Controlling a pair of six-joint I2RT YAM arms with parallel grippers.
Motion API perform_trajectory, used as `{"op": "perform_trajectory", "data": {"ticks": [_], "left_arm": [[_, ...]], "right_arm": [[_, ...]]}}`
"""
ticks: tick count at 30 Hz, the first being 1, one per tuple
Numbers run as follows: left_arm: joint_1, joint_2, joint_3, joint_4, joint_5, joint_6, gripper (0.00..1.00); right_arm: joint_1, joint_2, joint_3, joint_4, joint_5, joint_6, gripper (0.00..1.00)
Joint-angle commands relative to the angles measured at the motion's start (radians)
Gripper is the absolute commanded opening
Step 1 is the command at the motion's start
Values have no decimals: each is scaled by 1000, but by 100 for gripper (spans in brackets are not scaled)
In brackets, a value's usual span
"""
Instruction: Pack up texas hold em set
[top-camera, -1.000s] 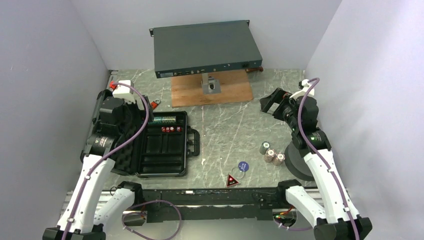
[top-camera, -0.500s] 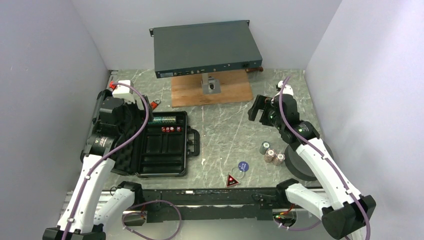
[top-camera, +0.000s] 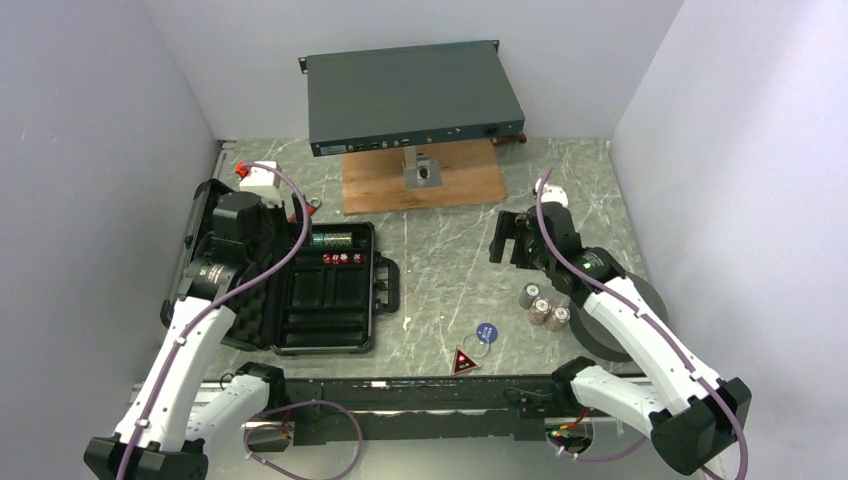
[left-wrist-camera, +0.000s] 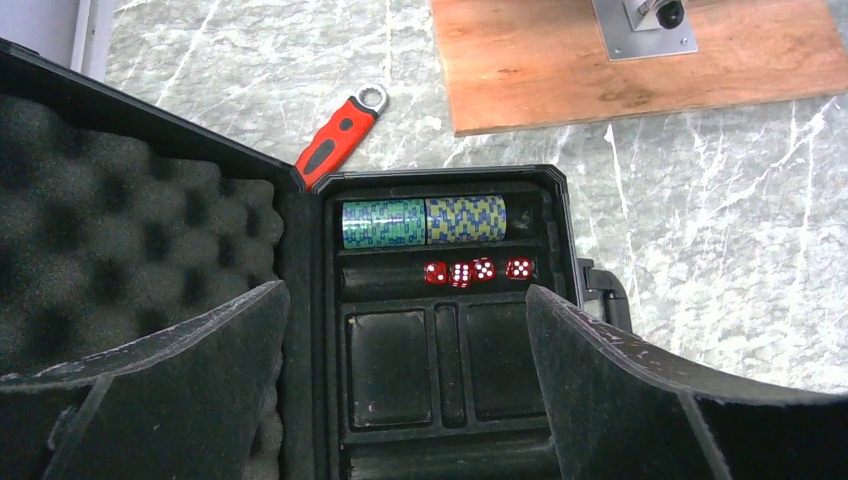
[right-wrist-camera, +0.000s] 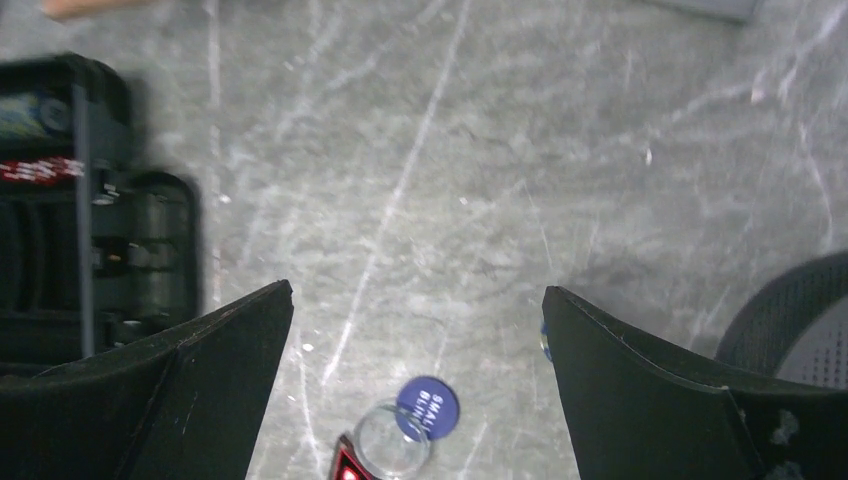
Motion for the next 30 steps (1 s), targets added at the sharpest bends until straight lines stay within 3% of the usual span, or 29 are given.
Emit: {"op": "perform_trajectory", "data": {"ticks": [1, 7, 19, 26, 30], "left_arm": [[-13, 5, 37, 7, -17, 22, 95], [-17, -6, 31, 13, -32, 23, 96], [-23, -8, 34, 5, -47, 26, 96], [-23, -7, 36, 4, -48, 26, 96], [-24, -7, 36, 3, -51, 27, 96]], "right_arm": [[6, 30, -65, -74, 79, 82, 100], [5, 68, -110, -153, 178, 200, 100], [-28, 73, -218, -69, 229, 216, 100], [-159, 119, -243, 8, 83, 150, 86], [-168, 128, -242, 14, 59, 133, 80]]}}
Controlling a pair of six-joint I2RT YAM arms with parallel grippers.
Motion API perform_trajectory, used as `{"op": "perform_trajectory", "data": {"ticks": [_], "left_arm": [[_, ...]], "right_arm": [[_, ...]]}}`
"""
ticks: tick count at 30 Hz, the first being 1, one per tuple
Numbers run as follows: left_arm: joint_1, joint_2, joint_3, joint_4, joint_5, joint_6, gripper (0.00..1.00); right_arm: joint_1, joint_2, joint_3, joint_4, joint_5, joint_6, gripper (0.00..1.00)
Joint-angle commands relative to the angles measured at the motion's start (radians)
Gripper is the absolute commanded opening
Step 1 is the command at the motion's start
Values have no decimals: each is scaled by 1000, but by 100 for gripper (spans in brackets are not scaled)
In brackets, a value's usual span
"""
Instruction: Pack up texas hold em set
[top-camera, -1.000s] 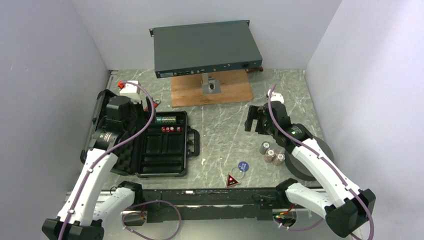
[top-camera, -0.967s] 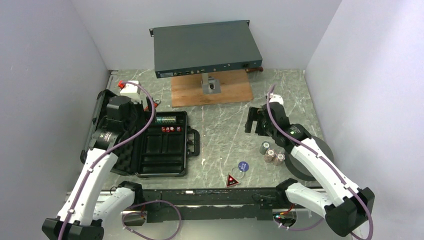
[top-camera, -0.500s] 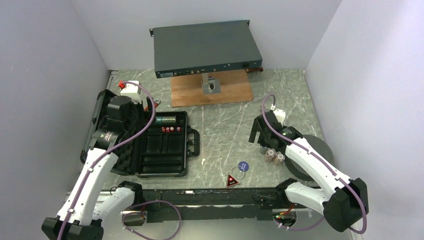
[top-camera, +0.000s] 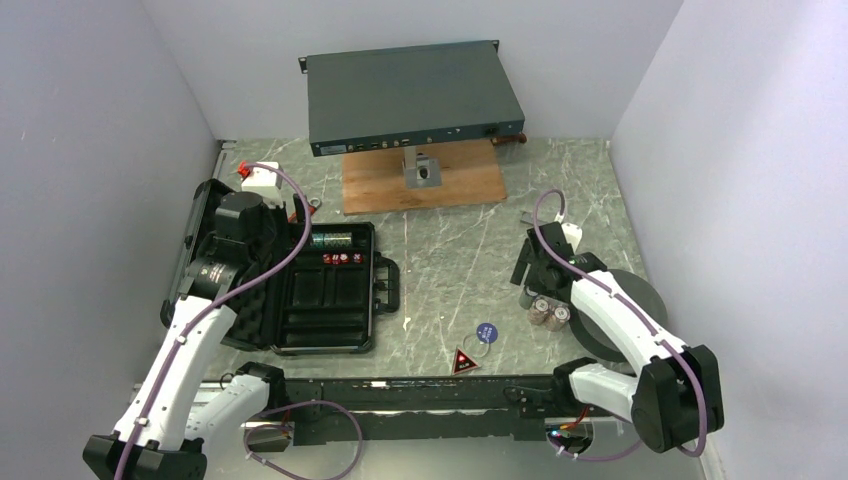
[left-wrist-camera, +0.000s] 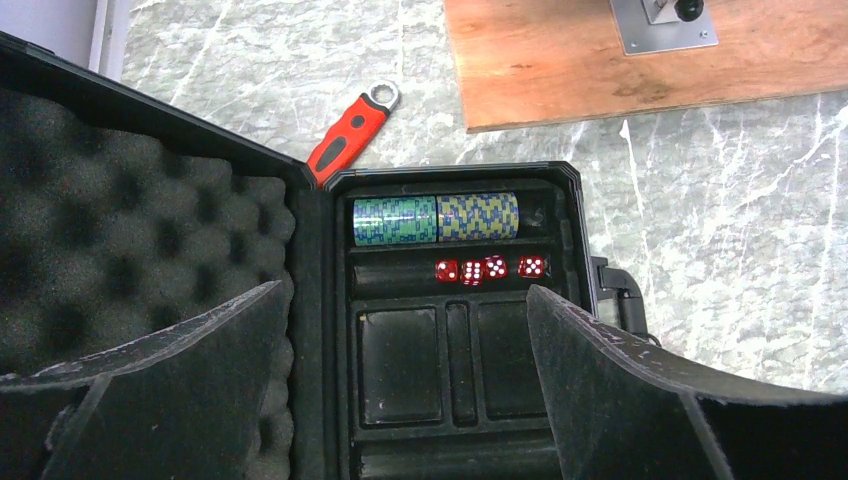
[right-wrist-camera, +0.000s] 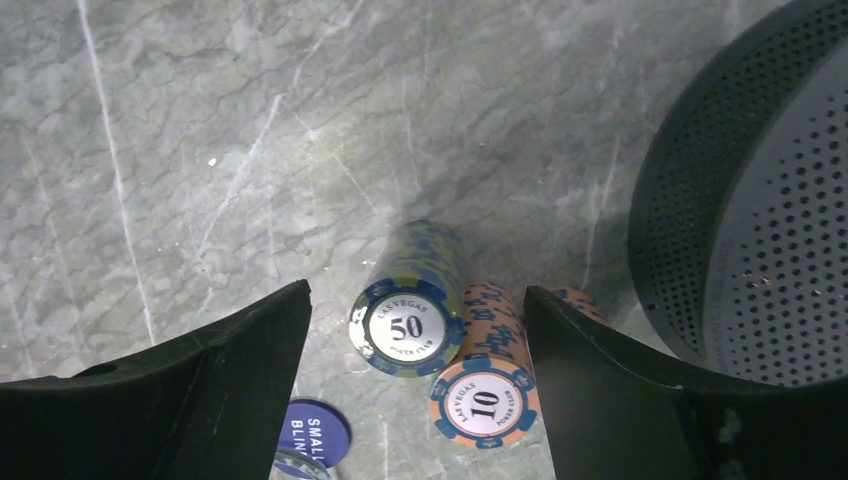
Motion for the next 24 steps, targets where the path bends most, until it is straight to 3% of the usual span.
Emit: {"op": "perform_trajectory", "data": {"ticks": [1, 10, 17, 24], "left_arm": [[-6, -13, 37, 10, -18, 11, 96], [-5, -14, 40, 5, -24, 13, 95], [-5, -25, 40, 2, -44, 16, 95], [-4, -19, 42, 3, -35, 17, 95]], "right_arm": [[-6, 2, -4, 60, -61, -38, 80], [-7, 25, -1, 50, -90, -42, 76], [-7, 49, 2, 46, -103, -44, 64], [-7, 64, -1, 25, -110, -24, 62]]}}
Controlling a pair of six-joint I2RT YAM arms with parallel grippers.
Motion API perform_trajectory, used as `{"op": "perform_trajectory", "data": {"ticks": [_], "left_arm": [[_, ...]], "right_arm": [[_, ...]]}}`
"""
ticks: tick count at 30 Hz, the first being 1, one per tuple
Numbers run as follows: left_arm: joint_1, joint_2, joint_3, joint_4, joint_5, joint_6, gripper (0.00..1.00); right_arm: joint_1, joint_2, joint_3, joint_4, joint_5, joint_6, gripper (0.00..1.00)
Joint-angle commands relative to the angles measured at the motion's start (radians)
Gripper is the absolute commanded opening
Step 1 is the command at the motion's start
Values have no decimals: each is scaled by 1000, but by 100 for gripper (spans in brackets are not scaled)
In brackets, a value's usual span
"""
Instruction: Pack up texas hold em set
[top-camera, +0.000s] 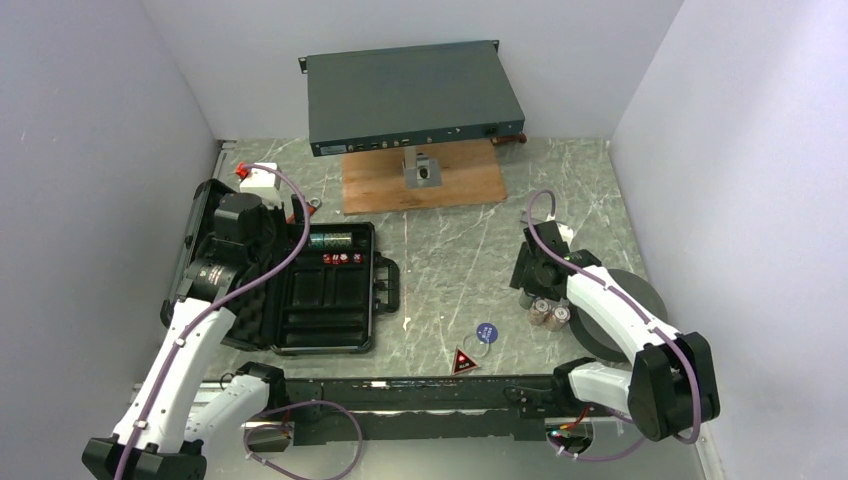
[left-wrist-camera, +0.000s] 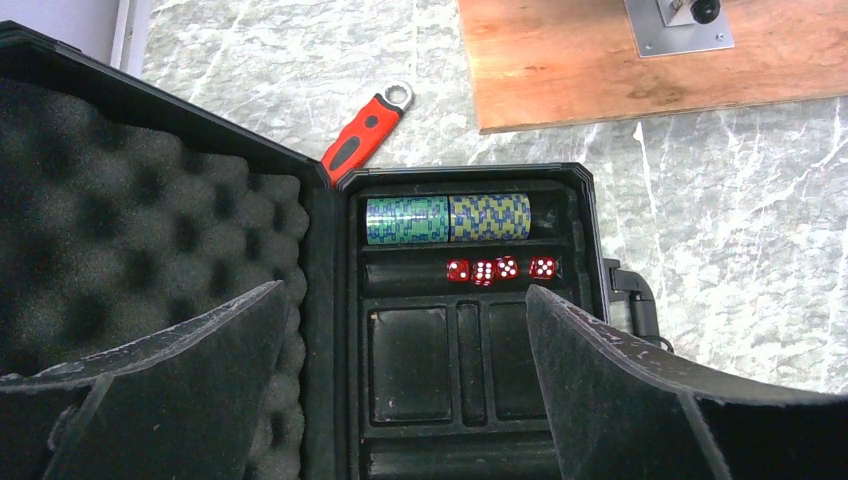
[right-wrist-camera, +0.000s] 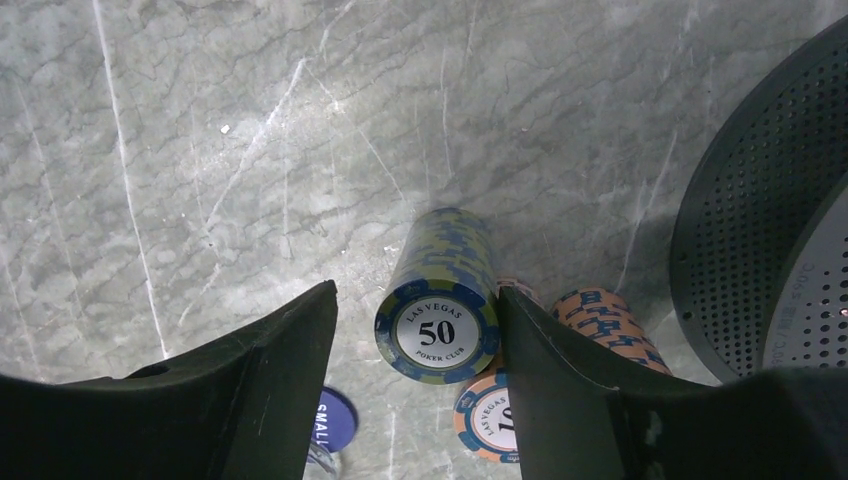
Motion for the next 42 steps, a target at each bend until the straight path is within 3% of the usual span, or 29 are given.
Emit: {"op": "perform_trajectory", "data": {"ticks": [1, 4, 8, 15, 29, 32, 33, 36, 37, 42], "left_arm": [[-3, -6, 43, 8, -8, 8, 95], [-4, -12, 43, 7, 1, 7, 95], [-3, -22, 41, 11, -8, 8, 95], [-3, -18, 44, 9, -2, 7, 95], [-3, -10, 44, 7, 0, 7, 95], [-3, -11, 42, 7, -5, 7, 95], [-3, -11, 42, 8, -7, 7, 95], [-3, -11, 41, 6, -15, 8, 95], [-3, -11, 42, 6, -18, 9, 95], [-3, -13, 44, 6, -19, 8, 95]], "right_arm": [[-2, 9, -3, -4, -16, 15, 59], [-2, 12, -2, -4, -17, 13, 46], [-1, 15, -2, -10, -11, 18, 45], [-2, 11, 8, 6, -9, 7, 29], [60, 161, 168, 130, -113, -34, 27], [74, 200, 185, 136, -108, -41, 32], [77, 208, 188, 135, -103, -44, 39], [84, 222, 202, 113, -79, -59, 73], [86, 221, 207, 106, -72, -67, 78], [94, 193, 193, 86, -44, -89, 81]]}}
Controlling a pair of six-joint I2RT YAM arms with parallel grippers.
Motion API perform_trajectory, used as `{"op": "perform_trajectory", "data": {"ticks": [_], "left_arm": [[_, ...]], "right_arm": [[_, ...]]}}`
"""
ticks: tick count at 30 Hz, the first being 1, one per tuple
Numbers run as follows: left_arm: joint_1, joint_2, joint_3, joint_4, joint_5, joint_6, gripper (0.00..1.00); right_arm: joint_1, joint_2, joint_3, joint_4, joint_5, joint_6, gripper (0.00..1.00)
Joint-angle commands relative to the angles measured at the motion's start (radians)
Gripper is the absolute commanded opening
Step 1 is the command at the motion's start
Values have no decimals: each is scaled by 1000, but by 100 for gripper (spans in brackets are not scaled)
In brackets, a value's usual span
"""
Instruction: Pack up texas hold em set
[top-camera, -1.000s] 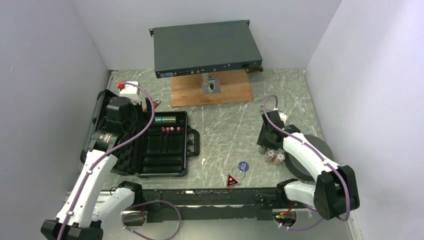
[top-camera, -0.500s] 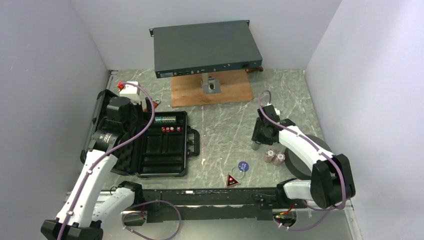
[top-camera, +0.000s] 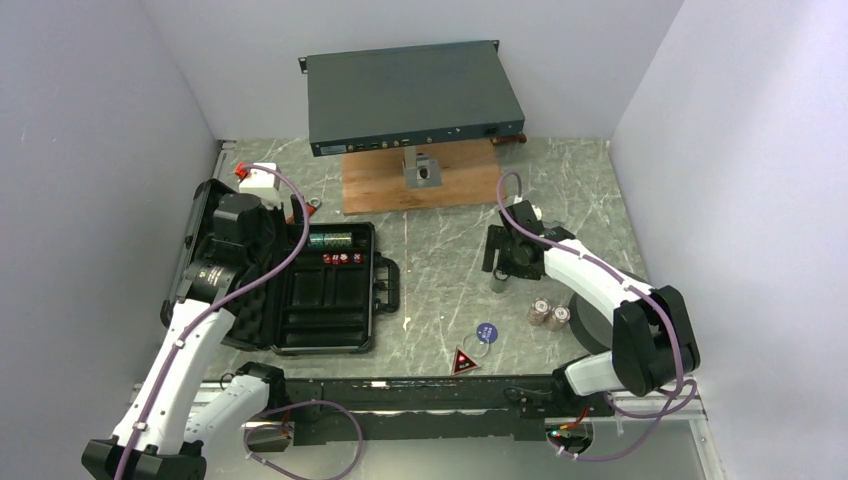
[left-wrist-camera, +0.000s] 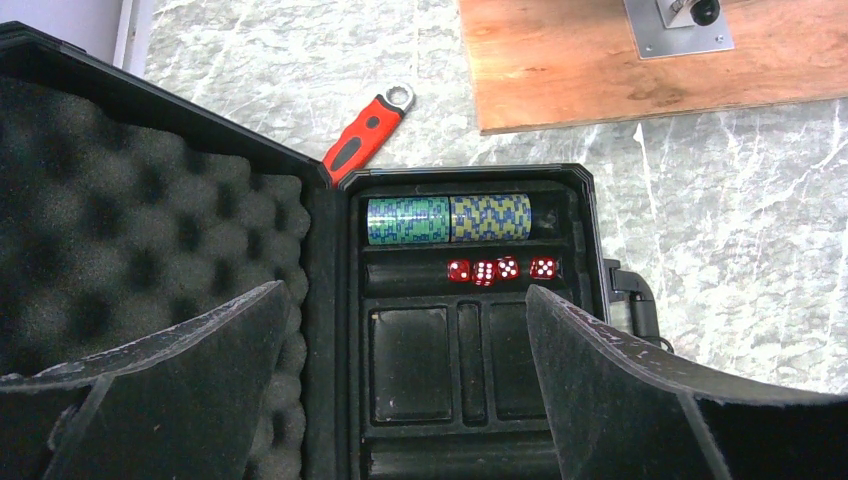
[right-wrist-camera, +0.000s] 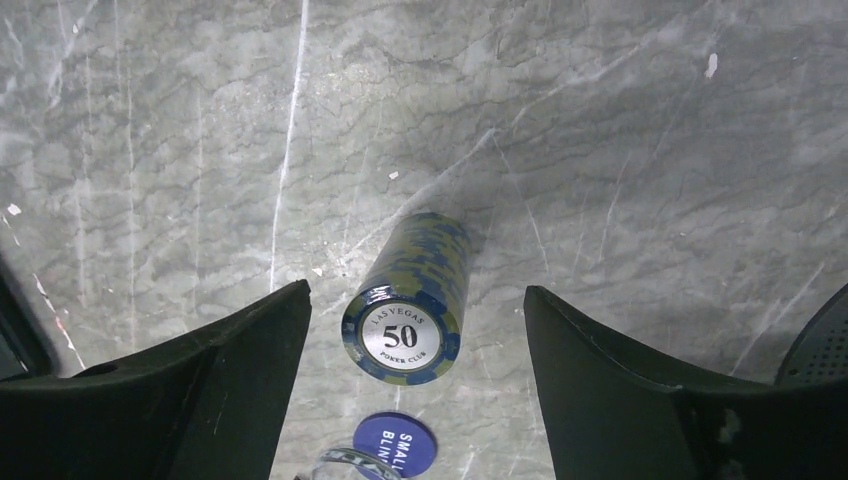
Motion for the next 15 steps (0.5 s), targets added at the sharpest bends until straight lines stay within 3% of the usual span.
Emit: {"op": "perform_trajectory", "data": {"ticks": [1, 10, 15], "left_arm": [[-3, -7, 44, 9, -17, 10, 95], [-3, -1, 45, 6, -4, 8, 95], [-3, 0, 46, 6, -1, 9, 95]], "right_arm": [[9, -36, 25, -7, 42, -33, 79], [16, -46, 0, -13, 27, -53, 67], [20, -27, -11, 1, 4, -56, 67]]}}
